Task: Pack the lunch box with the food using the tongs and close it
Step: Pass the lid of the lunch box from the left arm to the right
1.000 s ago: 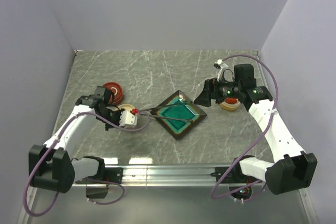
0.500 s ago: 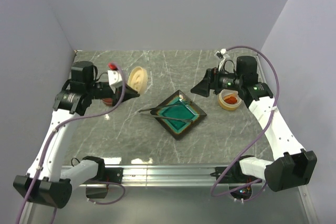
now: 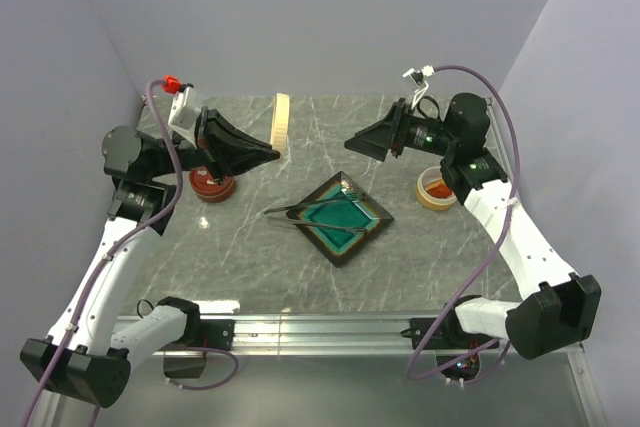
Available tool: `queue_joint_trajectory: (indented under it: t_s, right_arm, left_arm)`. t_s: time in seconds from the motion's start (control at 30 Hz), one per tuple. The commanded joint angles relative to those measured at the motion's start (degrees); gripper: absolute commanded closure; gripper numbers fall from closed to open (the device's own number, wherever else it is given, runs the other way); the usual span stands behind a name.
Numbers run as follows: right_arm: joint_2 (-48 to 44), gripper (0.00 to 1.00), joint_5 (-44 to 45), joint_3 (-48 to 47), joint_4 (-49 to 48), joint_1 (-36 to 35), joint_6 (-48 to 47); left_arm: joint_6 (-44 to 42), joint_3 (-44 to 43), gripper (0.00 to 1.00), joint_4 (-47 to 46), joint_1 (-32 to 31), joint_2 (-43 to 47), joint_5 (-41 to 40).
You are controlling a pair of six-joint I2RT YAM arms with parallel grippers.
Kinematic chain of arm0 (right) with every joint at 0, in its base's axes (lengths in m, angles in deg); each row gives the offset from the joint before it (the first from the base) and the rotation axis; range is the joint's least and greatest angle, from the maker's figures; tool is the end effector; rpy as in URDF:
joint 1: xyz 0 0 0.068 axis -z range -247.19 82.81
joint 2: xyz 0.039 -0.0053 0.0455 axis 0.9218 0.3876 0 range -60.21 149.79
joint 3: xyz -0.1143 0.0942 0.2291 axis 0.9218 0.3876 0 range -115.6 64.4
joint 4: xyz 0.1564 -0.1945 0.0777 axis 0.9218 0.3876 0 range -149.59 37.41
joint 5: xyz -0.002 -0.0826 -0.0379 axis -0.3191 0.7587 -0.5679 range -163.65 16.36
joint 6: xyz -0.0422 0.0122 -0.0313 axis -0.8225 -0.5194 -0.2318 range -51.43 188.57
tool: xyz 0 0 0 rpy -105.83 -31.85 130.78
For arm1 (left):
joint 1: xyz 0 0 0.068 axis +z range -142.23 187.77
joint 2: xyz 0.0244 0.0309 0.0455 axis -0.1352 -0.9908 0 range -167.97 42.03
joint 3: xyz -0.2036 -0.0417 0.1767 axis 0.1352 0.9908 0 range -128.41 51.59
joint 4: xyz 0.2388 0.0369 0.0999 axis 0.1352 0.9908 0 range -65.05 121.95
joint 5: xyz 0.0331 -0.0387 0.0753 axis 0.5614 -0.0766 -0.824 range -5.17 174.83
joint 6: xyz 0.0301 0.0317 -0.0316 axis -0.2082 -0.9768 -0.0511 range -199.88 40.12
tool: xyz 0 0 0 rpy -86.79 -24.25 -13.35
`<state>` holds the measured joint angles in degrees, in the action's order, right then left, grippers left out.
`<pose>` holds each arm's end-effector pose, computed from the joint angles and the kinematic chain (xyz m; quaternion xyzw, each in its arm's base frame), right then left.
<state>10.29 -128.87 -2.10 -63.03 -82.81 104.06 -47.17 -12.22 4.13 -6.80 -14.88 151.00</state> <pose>0.2567 0.1021 0.4042 -0.2127 0.6765 0.5660 0.4204 0.1759 -0.0793 0.4648 0.3931 0.5015 -0.5462 0.5438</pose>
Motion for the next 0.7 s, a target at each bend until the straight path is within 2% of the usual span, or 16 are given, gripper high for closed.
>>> queue_joint_trajectory:
  t_s: [0.0,0.17,0.33,0.57,0.67]
  right_arm:
    - [0.3,0.03,0.6,-3.8,-11.7,-2.7,7.2]
    - [2.4,0.04,2.7,-8.4,-11.9,-6.6,6.2]
    - [5.3,0.05,4.4,-12.5,-11.8,-10.4,9.7]
    - [7.5,0.05,5.7,-15.7,-9.1,-12.7,9.0]
    - [8.7,0.06,5.2,-15.7,-11.2,-12.6,13.5]
  left_arm:
    - [13.6,0.1,1.0,-14.2,-0.2,-0.3,0.0]
    - [16.2,-0.9,1.0,-16.1,-0.2,-1.5,-0.2]
    - [16.5,-1.5,1.0,-16.6,-1.0,-2.2,1.1]
    - [14.8,-0.4,1.0,-15.8,-1.8,-2.1,2.9]
    - [12.0,-0.7,1.0,-13.8,-2.5,-2.0,4.0]
